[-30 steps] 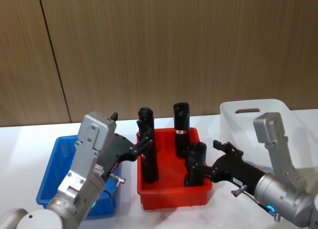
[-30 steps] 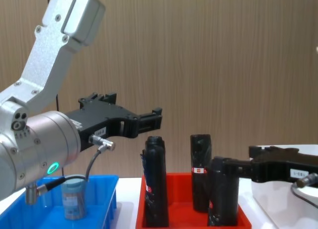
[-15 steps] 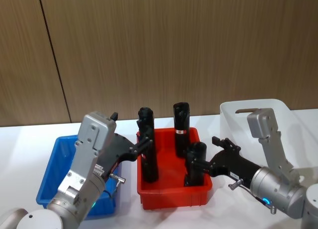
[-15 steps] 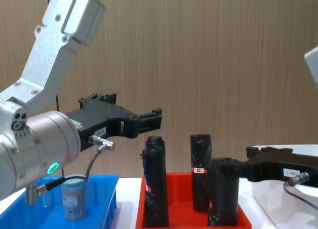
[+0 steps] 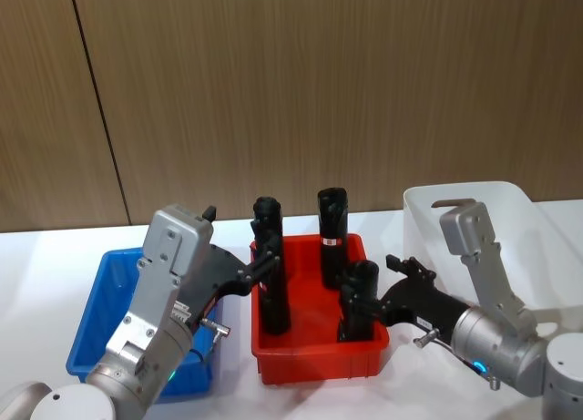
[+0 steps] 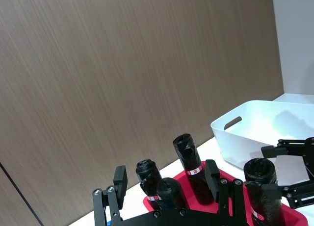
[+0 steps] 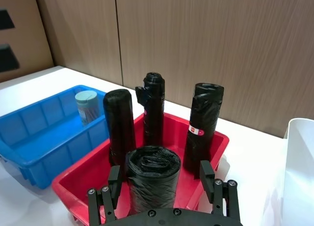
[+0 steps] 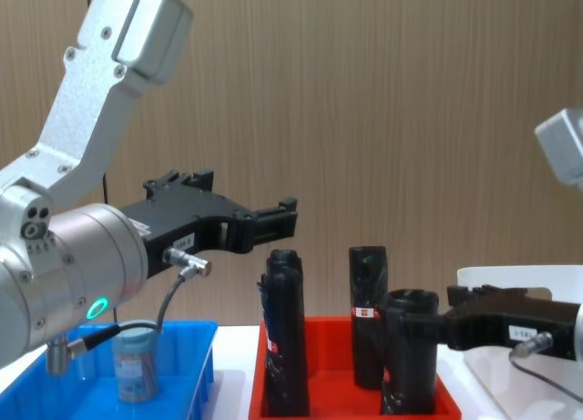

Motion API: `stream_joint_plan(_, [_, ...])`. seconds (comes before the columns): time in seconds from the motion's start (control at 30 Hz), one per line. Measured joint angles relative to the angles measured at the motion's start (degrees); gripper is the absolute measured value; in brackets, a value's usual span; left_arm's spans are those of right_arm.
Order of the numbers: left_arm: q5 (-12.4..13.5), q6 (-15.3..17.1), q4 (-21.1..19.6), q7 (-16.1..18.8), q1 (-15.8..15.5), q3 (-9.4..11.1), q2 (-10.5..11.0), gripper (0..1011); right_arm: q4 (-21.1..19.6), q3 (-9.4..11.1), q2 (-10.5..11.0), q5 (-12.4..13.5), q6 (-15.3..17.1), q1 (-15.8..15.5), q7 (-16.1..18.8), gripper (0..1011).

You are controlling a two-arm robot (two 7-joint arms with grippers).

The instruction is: Pick the cotton swabs from the blue box and place them into the white box.

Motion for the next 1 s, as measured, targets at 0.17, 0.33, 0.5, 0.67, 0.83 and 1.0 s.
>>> stream_joint_plan(0.17, [0.0,0.0,0.0,0.0,0.0,0.0,0.0,1004,2.1,-0.2,-0.5,-0.4,-0.3,1.0,0.0,1002])
stream_joint_plan(0.33, [0.0,0.0,0.0,0.0,0.0,0.0,0.0,1004,3.6,-0.3,-0.9,-0.5,-0.6,1.8,0.1,1002])
stream_joint_plan(0.5, [0.0,0.0,0.0,0.0,0.0,0.0,0.0,1004,5.1,-0.6,-1.4,-0.5,-0.8,2.7,0.1,962])
stream_joint_plan(0.67, [0.0,0.0,0.0,0.0,0.0,0.0,0.0,1004,5.7,-0.7,-1.6,-0.3,-0.8,3.0,0.2,841])
stream_joint_plan(0.83, [0.0,0.0,0.0,0.0,0.0,0.0,0.0,1004,5.8,-0.8,-1.8,0.0,-0.8,3.1,0.4,692])
stream_joint_plan(1.0, [0.0,0.0,0.0,0.0,0.0,0.0,0.0,1004,5.3,-1.0,-1.8,0.3,-0.8,3.0,0.4,576])
